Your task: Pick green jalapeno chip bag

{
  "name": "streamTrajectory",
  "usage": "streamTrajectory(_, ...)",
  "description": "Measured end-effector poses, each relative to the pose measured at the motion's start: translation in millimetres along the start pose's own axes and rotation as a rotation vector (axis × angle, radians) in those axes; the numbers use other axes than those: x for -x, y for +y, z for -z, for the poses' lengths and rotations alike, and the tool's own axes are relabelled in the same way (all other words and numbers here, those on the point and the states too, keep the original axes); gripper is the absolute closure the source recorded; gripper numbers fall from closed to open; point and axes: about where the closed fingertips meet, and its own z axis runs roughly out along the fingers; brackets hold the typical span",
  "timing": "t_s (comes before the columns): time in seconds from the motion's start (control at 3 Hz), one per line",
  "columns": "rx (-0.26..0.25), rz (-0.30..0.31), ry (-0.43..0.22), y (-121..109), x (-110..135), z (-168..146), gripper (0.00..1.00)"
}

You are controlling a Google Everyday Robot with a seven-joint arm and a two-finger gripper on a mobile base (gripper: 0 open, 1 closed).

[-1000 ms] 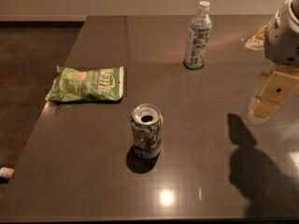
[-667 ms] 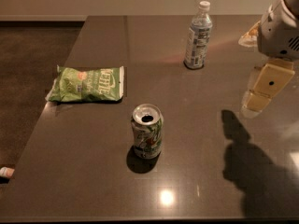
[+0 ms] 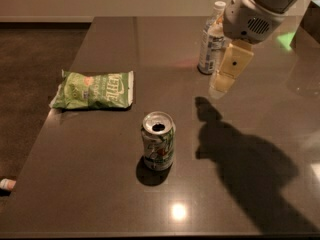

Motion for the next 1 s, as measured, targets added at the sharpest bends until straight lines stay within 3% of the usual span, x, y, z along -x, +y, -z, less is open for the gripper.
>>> streamTrajectory(0.33, 0.029, 0.054, -0.038, -26, 43, -34, 0.0)
streamTrajectory(1.0, 0.145, 0.124, -0.095, -45, 119, -107, 0.0)
